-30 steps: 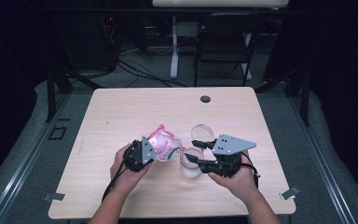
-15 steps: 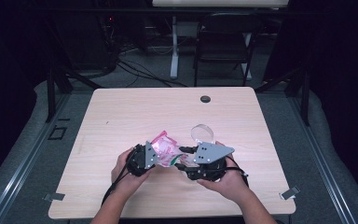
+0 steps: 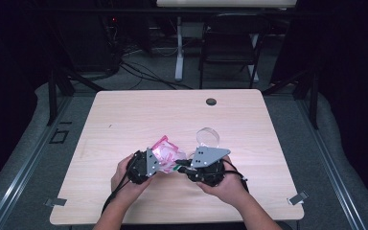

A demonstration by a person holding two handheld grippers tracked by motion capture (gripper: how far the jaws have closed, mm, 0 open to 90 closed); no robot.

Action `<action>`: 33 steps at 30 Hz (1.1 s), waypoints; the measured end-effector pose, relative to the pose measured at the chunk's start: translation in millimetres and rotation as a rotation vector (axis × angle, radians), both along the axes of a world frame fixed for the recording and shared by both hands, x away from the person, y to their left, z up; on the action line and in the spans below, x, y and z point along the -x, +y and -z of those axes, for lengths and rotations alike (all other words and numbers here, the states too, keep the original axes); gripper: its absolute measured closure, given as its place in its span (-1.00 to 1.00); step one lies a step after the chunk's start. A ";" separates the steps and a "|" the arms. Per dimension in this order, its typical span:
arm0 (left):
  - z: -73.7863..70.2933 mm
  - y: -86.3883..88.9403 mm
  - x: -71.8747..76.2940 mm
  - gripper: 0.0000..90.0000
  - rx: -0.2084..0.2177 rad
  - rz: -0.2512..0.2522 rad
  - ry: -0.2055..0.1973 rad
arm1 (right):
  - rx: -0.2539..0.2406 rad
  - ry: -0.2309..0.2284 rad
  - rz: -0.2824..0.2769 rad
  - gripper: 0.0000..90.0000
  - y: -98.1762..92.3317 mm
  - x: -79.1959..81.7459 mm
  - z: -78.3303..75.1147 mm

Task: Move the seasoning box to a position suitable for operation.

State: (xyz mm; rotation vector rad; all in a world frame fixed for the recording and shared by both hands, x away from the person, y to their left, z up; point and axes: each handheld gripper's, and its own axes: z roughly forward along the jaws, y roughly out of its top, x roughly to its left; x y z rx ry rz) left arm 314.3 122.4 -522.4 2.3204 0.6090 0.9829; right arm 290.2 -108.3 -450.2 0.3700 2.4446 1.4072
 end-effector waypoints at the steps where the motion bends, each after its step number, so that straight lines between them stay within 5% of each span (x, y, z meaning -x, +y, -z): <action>1: 0.0 0.0 0.0 0.32 0.000 0.000 0.000 | -0.009 0.016 0.000 0.95 -0.1 -0.5 0.0; 13: 0.6 -4.6 2.6 0.33 -0.009 -0.022 -0.048 | -0.114 0.182 0.057 0.99 -10.8 -11.8 3.9; 17: -0.7 -8.5 0.7 0.33 -0.044 -0.022 -0.062 | -0.151 0.245 0.082 1.00 -16.9 -17.2 6.7; 26: -10.2 -18.7 -3.1 0.34 -0.113 -0.020 -0.122 | -0.201 0.278 0.134 1.00 -28.7 -21.8 6.4; 33: -18.5 -22.4 -8.6 0.34 -0.154 0.005 -0.146 | -0.204 0.248 0.149 0.94 -34.4 -22.4 7.3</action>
